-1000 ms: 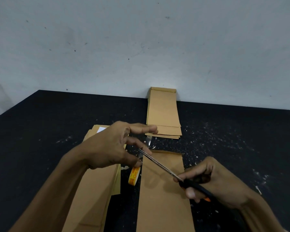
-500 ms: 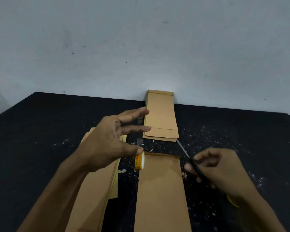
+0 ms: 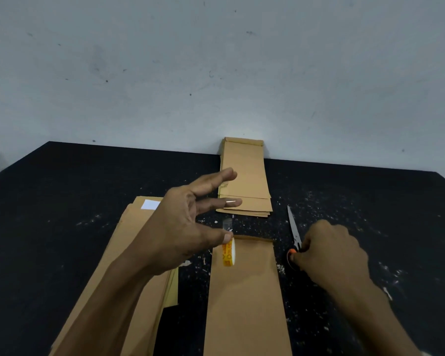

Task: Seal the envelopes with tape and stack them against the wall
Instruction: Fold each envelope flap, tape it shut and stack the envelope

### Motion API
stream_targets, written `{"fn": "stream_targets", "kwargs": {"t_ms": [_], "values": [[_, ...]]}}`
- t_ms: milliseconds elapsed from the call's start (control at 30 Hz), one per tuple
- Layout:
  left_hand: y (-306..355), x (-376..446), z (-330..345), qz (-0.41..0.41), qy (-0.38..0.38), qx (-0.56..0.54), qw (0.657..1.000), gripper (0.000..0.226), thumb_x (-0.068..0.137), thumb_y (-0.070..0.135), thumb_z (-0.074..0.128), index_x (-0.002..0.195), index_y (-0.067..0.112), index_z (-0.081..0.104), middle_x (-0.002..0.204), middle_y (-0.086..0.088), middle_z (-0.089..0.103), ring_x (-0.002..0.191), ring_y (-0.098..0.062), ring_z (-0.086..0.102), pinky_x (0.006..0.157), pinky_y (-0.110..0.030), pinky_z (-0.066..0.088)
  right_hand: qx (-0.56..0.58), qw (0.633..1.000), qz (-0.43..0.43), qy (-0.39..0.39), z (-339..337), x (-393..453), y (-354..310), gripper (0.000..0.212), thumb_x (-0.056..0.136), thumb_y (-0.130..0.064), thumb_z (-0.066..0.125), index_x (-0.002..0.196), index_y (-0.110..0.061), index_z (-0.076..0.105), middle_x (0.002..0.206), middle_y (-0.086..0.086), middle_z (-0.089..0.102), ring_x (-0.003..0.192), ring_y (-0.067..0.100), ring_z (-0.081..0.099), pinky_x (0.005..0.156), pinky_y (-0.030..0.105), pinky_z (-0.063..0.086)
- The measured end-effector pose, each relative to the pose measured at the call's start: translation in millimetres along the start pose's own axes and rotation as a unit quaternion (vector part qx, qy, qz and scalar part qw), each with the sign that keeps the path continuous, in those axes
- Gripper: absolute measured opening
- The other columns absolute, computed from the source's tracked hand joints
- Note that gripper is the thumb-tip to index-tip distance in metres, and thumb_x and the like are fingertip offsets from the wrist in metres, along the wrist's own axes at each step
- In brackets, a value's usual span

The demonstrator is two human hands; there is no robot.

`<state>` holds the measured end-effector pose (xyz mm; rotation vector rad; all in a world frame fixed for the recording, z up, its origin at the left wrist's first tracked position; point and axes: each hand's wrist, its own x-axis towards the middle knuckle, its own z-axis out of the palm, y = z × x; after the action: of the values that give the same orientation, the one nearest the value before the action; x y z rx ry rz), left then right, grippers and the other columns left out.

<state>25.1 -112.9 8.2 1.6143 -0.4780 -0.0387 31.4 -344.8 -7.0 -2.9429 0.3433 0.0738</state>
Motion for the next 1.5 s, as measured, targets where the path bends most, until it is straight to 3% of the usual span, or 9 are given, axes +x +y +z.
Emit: {"fn": "stream_targets", "kwargs": {"t_ms": [133, 233, 400, 567, 700, 900, 1100, 1233, 1500], "values": [[-1, 2, 5, -0.001, -0.004, 0.007, 1.000, 0.093, 0.071, -0.021, 0.074, 0.147, 0.023, 0.043, 0.148, 0.018, 0.046, 0.123, -0.010, 0.060, 0.075, -0.031, 0.060, 0.217, 0.970, -0.104, 0.025, -6, -3, 0, 0.007, 0.084, -0.034, 0.078, 0.090, -0.032, 0.074, 0.087, -0.010, 0.073, 0.081, 0.004, 0.067, 0.073, 0.026, 0.057], [-1, 6, 11, -0.013, -0.020, 0.013, 1.000, 0.092, 0.072, -0.021, 0.073, 0.147, 0.024, 0.043, 0.148, 0.021, 0.045, 0.123, -0.007, 0.060, 0.075, -0.031, 0.060, 0.483, 0.852, -0.176, -0.100, -19, -15, -17, 0.014, 0.082, -0.033, 0.076, 0.082, -0.020, 0.081, 0.075, -0.005, 0.075, 0.066, -0.002, 0.065, 0.058, 0.014, 0.047], [0, 11, 20, -0.029, -0.047, 0.030, 0.998, 0.091, 0.074, -0.015, 0.074, 0.149, 0.025, 0.041, 0.149, 0.023, 0.042, 0.122, -0.002, 0.059, 0.080, -0.034, 0.061, 0.554, 0.782, -0.172, -0.231, -9, -10, -28, 0.021, 0.073, -0.029, 0.075, 0.077, -0.009, 0.080, 0.082, 0.009, 0.077, 0.078, 0.014, 0.070, 0.076, 0.034, 0.053], [-7, 14, 24, -0.014, 0.024, 0.017, 0.999, 0.090, 0.068, 0.001, 0.082, 0.147, 0.020, 0.044, 0.146, 0.018, 0.049, 0.122, -0.006, 0.059, 0.082, -0.041, 0.061, 0.659, 0.714, -0.187, -0.146, 1, -11, -29, 0.019, 0.073, -0.014, 0.074, 0.079, 0.003, 0.076, 0.079, 0.019, 0.074, 0.075, 0.024, 0.073, 0.071, 0.028, 0.060], [-9, 20, 33, 0.039, 0.128, 0.041, 0.990, 0.082, 0.074, 0.007, 0.081, 0.147, 0.016, 0.045, 0.145, 0.011, 0.050, 0.124, -0.006, 0.058, 0.079, -0.036, 0.062, 0.665, 0.719, -0.202, 0.002, 9, -9, -37, 0.019, 0.075, -0.019, 0.073, 0.083, -0.003, 0.079, 0.085, 0.012, 0.076, 0.085, 0.025, 0.073, 0.078, 0.034, 0.061], [-20, 27, 43, 0.072, 0.217, 0.159, 0.960, 0.074, 0.073, 0.024, 0.081, 0.141, 0.022, 0.052, 0.141, 0.011, 0.054, 0.121, -0.002, 0.056, 0.090, -0.023, 0.053, 0.658, 0.734, -0.128, 0.109, 18, 3, -44, 0.008, 0.083, -0.013, 0.075, 0.090, -0.010, 0.079, 0.087, 0.003, 0.077, 0.082, 0.013, 0.074, 0.071, 0.027, 0.061], [-31, 33, 46, -0.027, 0.170, 0.352, 0.920, 0.072, 0.055, 0.070, 0.073, 0.110, 0.023, 0.073, 0.145, 0.010, 0.052, 0.130, -0.009, 0.049, 0.102, -0.035, 0.046, 0.649, 0.751, -0.037, 0.112, 24, 30, -39, 0.007, 0.084, -0.016, 0.078, 0.091, -0.012, 0.079, 0.078, -0.003, 0.077, 0.077, 0.009, 0.074, 0.069, 0.031, 0.060], [-46, 43, 51, -0.041, 0.156, 0.362, 0.918, 0.028, 0.078, 0.044, 0.078, 0.094, 0.021, 0.077, 0.145, 0.006, 0.052, 0.131, -0.016, 0.048, 0.099, -0.032, 0.040, 0.657, 0.749, -0.001, 0.085, 29, 40, -38, 0.007, 0.084, -0.014, 0.079, 0.089, -0.009, 0.079, 0.073, 0.005, 0.076, 0.065, 0.022, 0.075, 0.057, 0.034, 0.060], [-57, 63, 48, -0.078, 0.150, 0.397, 0.902, 0.017, 0.080, 0.029, 0.075, 0.087, 0.014, 0.076, 0.146, -0.002, 0.052, 0.126, -0.022, 0.054, 0.096, -0.039, 0.048, 0.374, 0.920, -0.033, 0.110, 46, 62, -28, 0.007, 0.087, -0.033, 0.074, 0.085, -0.028, 0.079, 0.085, -0.008, 0.075, 0.080, 0.013, 0.069, 0.072, 0.039, 0.060]]}}
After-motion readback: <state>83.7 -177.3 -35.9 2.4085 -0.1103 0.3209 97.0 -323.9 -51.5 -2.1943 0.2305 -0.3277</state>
